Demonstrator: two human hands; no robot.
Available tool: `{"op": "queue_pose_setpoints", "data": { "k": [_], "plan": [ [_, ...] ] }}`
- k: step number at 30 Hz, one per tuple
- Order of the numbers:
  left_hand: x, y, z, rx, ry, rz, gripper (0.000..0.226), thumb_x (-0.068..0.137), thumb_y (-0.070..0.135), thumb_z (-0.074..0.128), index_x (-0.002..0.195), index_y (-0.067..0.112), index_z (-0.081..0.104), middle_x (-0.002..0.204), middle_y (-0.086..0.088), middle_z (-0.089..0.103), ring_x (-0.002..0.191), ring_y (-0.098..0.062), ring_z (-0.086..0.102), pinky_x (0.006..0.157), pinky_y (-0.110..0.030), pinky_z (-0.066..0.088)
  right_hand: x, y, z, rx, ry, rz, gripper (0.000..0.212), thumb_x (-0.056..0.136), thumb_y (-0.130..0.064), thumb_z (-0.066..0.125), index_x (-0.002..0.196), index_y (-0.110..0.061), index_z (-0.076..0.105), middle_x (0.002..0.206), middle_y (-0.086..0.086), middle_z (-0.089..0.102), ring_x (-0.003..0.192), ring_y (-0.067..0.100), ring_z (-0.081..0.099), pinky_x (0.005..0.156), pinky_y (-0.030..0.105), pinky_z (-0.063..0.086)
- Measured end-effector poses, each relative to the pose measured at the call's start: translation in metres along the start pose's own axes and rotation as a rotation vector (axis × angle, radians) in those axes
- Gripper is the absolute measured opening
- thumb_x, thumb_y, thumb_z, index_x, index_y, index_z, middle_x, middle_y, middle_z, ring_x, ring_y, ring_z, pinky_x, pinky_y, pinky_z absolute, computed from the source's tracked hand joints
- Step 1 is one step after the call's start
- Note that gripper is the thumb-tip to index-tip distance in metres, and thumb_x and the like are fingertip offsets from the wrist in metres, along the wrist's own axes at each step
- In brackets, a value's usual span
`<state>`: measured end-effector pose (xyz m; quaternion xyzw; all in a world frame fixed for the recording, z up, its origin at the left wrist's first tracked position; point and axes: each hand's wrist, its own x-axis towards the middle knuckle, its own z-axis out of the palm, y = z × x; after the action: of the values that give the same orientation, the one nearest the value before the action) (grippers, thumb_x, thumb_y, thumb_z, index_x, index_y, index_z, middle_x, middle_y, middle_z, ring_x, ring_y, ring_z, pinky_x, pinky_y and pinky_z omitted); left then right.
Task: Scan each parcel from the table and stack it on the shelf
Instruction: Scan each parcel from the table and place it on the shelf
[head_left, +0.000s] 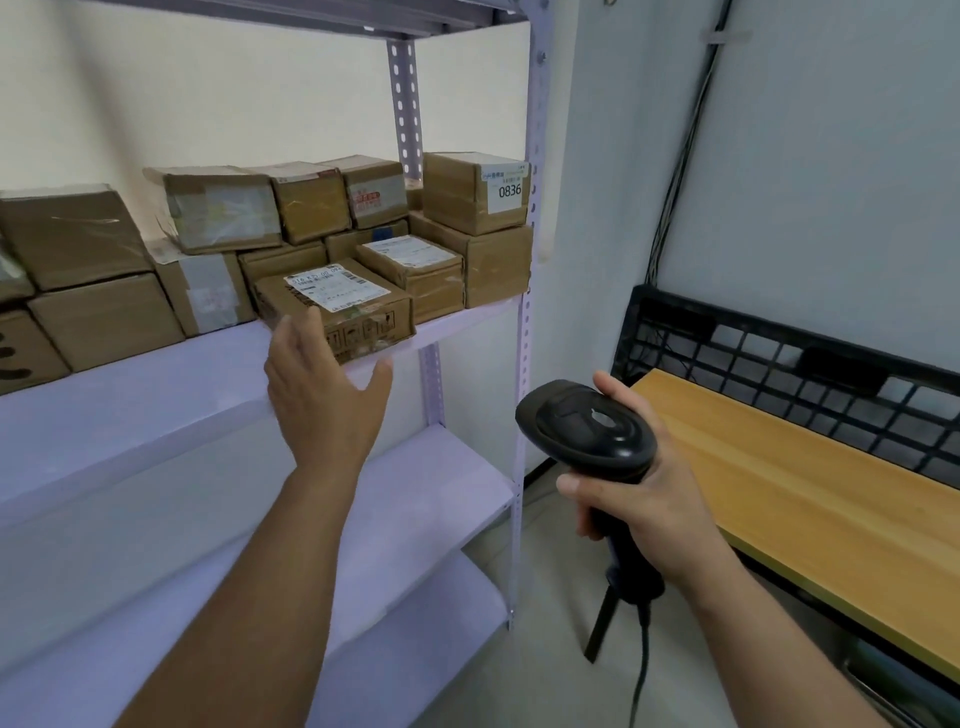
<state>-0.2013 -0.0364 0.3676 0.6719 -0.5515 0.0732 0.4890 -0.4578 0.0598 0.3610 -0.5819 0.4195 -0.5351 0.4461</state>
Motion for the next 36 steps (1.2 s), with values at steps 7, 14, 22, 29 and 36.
{"op": "queue_pose_setpoints", "data": {
  "k": [7, 14, 22, 29, 36],
  "plan": [
    [-0.099, 0.058, 0.025, -0.207, -0.213, 0.050, 0.056, 0.087, 0.029, 0.068, 0.136, 0.012, 0.048, 0.129, -0.009, 0.052, 0.118, -0.026, 0.048, 0.094, -0.042, 0.045, -0.035, -0.006, -0.044, -0.048, 0.040, -0.025, 0.091, 0.065, 0.002, 0.082, 0.137, -0.039, 0.045, 0.114, 0.015, 0.062, 0.053, 0.021, 0.062, 0.047, 0.034, 0.052],
    [-0.194, 0.140, 0.053, -0.263, -0.398, 0.108, 0.056, 0.081, 0.038, 0.062, 0.128, 0.008, 0.055, 0.118, -0.010, 0.058, 0.111, -0.028, 0.052, 0.092, -0.040, 0.044, -0.094, -0.010, -0.126, -0.068, 0.112, -0.046, 0.091, 0.066, 0.002, 0.083, 0.137, -0.039, 0.043, 0.114, 0.018, 0.060, 0.057, 0.015, 0.063, 0.045, 0.029, 0.050],
    [-0.292, 0.248, 0.085, -0.309, -0.471, 0.286, 0.053, 0.079, 0.026, 0.077, 0.124, 0.003, 0.058, 0.111, -0.015, 0.060, 0.104, -0.034, 0.056, 0.087, -0.041, 0.046, -0.179, -0.017, -0.239, -0.156, 0.254, -0.028, 0.090, 0.070, 0.005, 0.081, 0.138, -0.039, 0.041, 0.119, -0.001, 0.060, 0.055, 0.019, 0.063, 0.047, 0.031, 0.054],
    [-0.372, 0.341, 0.109, -0.382, -0.659, 0.307, 0.058, 0.086, 0.036, 0.068, 0.135, 0.010, 0.050, 0.125, -0.009, 0.054, 0.118, -0.025, 0.048, 0.095, -0.035, 0.039, -0.246, -0.019, -0.334, -0.175, 0.363, 0.010, 0.091, 0.065, -0.014, 0.088, 0.138, -0.043, 0.043, 0.119, -0.003, 0.062, 0.056, 0.024, 0.064, 0.051, 0.038, 0.056],
    [-0.435, 0.414, 0.134, -0.427, -0.842, 0.335, 0.061, 0.090, 0.042, 0.062, 0.142, 0.018, 0.041, 0.133, -0.002, 0.049, 0.123, -0.018, 0.044, 0.100, -0.031, 0.036, -0.302, -0.018, -0.411, -0.227, 0.524, 0.032, 0.091, 0.067, -0.005, 0.084, 0.140, -0.038, 0.042, 0.119, -0.006, 0.062, 0.054, 0.028, 0.065, 0.049, 0.044, 0.057]
  ]
}}
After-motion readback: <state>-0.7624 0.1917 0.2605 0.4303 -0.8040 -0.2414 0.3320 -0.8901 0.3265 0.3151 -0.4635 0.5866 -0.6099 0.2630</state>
